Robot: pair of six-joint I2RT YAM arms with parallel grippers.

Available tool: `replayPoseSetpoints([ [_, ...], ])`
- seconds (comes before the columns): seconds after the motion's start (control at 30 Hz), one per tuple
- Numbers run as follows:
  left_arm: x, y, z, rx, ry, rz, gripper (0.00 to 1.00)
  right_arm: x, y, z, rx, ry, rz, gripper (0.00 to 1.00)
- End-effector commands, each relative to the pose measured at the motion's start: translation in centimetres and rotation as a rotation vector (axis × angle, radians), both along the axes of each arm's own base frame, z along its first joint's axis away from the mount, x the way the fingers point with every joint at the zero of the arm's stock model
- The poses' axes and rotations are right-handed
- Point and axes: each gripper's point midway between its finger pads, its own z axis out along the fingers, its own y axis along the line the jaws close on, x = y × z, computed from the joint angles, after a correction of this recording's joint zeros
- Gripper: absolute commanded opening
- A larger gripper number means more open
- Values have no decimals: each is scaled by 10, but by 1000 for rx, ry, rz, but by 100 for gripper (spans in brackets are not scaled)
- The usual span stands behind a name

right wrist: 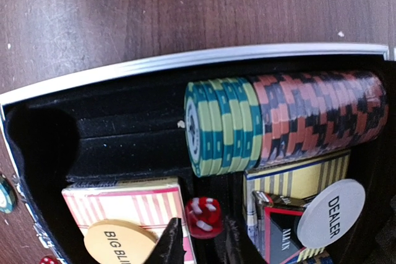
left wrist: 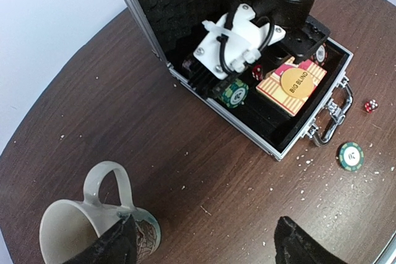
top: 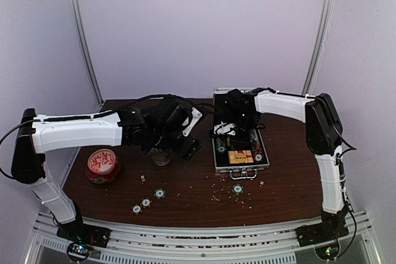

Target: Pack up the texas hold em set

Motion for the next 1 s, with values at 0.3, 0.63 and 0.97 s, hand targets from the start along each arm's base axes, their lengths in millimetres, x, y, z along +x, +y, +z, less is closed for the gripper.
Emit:
replayPoseSetpoints([
  [0.3,-3,2,36,-76,-50,35,78,2,5,31,61,-25,-20,35],
  [0.63,5,12,68,-44,-183,-3,80,-57,-28,58,102,-24,-52,36],
  [0.97,32,0,81,-88,-254,-74,80,-125,-71,66,91,15,-72,41],
])
